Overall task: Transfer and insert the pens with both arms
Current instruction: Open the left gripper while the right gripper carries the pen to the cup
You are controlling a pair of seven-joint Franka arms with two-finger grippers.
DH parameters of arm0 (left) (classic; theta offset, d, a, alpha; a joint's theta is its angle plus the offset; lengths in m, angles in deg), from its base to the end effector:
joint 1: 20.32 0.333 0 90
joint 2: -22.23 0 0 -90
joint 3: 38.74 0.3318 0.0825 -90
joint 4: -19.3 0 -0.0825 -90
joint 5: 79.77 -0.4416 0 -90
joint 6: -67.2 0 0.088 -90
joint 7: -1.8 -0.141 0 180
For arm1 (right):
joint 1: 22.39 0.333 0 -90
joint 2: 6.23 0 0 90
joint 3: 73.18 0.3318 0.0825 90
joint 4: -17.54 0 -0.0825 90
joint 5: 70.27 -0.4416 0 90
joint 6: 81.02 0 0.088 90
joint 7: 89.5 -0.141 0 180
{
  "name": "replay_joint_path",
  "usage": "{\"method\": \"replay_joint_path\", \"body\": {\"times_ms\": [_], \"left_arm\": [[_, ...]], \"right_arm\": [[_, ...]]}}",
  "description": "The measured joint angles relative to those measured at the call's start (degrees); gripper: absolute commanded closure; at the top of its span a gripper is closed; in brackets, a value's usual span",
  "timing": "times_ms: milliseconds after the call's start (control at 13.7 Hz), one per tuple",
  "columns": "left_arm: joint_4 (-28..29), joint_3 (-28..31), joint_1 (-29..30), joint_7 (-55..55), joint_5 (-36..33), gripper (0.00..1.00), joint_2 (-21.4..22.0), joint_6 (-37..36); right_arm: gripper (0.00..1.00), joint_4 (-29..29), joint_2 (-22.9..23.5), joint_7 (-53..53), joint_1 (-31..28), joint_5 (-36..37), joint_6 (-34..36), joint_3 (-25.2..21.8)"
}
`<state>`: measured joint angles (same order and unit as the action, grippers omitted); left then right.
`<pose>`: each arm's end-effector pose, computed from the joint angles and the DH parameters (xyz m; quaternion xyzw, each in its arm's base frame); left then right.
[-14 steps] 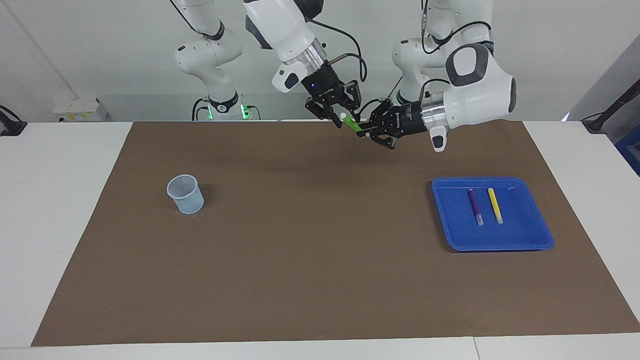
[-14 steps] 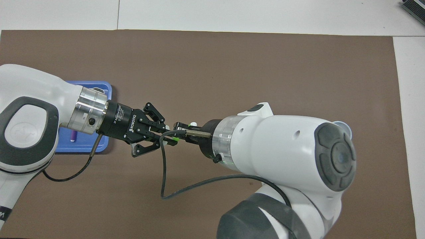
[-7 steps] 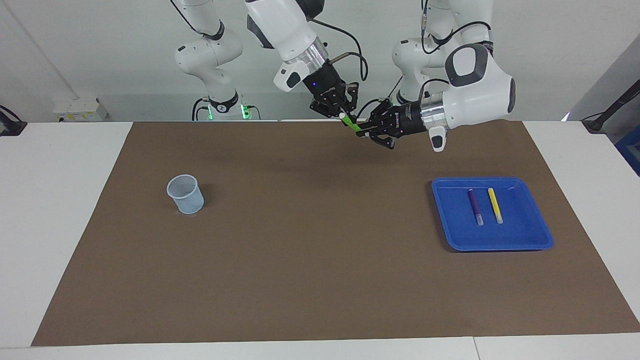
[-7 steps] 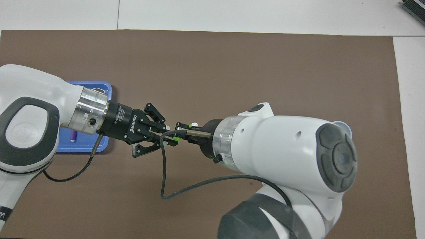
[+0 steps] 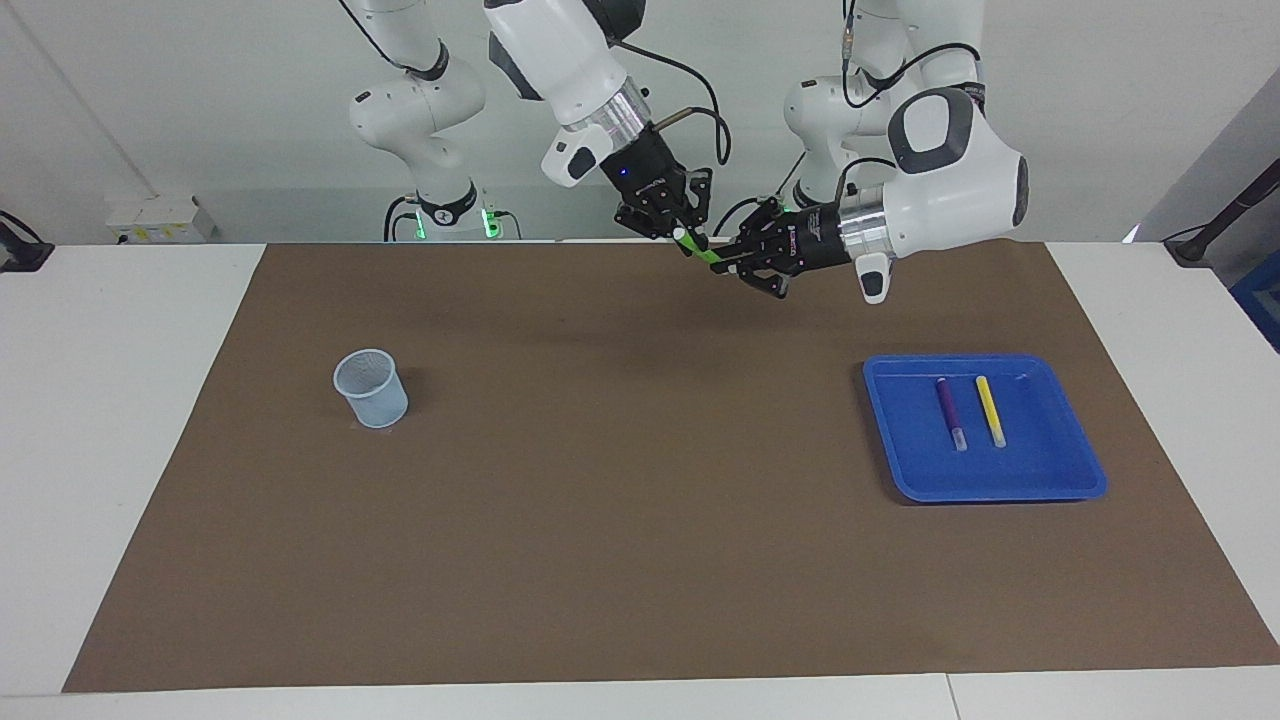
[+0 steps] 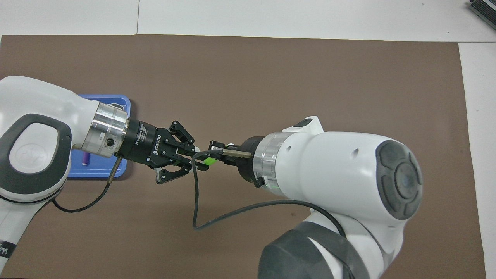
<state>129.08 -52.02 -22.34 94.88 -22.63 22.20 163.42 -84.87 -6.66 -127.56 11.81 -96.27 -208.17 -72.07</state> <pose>0.5486 -0.2638 0.4912 0.6111 0.6313 -0.4387 0.1884 0.5317 0.4085 0.5701 -0.9485 0.1163 -0.0481 0.2908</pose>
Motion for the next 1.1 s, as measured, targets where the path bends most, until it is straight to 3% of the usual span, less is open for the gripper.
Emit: {"method": "replay_joint_path", "body": {"times_ms": [146, 292, 512, 804, 1096], "left_arm": [[0.0, 0.0, 0.0, 0.2, 0.0, 0.97, 0.0, 0.1], [0.0, -0.1, -0.4, 0.3, 0.1, 0.0, 0.0, 0.9], [0.0, 0.0, -0.6, 0.4, 0.1, 0.0, 1.2, 1.1], [0.6, 0.3, -0.6, 0.7, 0.1, 0.0, 4.2, 2.3], [3.8, 1.1, 0.1, -4.9, -0.8, 0.0, 6.2, 3.3]], "right_arm": [[1.0, 0.0, 0.0, 0.0, -0.1, 0.0, 0.0, 0.0], [1.0, -0.1, -0.1, 0.1, -0.4, -0.1, 0.0, 0.0], [1.0, -1.0, -0.2, 1.5, -2.2, 0.1, 0.0, -0.2], [1.0, -2.6, -0.4, 16.4, -8.4, 1.7, 4.4, -0.6], [1.0, -3.2, -1.5, 33.6, -17.1, 13.9, 15.0, -0.9]]}}
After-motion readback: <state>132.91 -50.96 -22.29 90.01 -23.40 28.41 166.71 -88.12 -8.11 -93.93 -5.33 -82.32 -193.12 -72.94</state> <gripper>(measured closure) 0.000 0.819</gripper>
